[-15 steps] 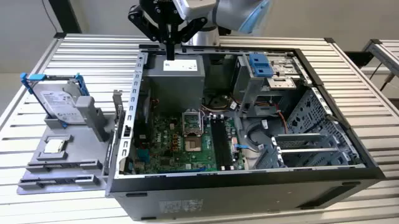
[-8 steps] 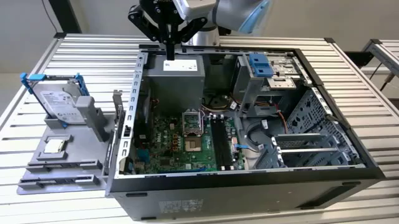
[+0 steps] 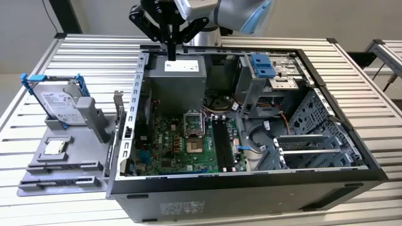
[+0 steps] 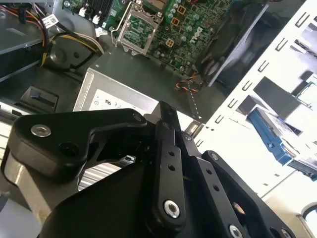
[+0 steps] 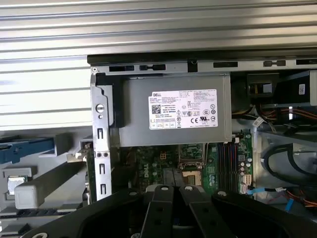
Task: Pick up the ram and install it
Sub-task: 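Reach for the ram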
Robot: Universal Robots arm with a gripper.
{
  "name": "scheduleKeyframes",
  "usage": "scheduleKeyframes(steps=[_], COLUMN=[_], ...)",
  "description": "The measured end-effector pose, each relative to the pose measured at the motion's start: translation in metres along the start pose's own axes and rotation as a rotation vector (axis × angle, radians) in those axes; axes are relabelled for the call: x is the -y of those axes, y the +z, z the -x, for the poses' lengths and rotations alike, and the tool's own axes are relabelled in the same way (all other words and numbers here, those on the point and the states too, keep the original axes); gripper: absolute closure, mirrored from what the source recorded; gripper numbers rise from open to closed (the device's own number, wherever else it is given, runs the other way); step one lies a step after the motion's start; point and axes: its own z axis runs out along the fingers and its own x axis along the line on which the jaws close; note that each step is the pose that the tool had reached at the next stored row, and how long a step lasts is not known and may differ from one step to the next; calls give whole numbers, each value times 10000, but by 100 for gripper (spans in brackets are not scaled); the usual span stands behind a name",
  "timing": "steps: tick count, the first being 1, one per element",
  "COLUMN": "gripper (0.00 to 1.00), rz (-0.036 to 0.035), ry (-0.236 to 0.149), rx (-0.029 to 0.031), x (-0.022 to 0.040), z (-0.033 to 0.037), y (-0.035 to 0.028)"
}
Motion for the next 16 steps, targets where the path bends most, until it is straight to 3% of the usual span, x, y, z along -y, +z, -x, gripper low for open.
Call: scheduleKeyframes(steps=[5,16], gripper=[100,100], rz=[5,22], ry=[-8,-38], rx=[26,262], x=[8,27], z=[-121,-383], y=[-1,-10])
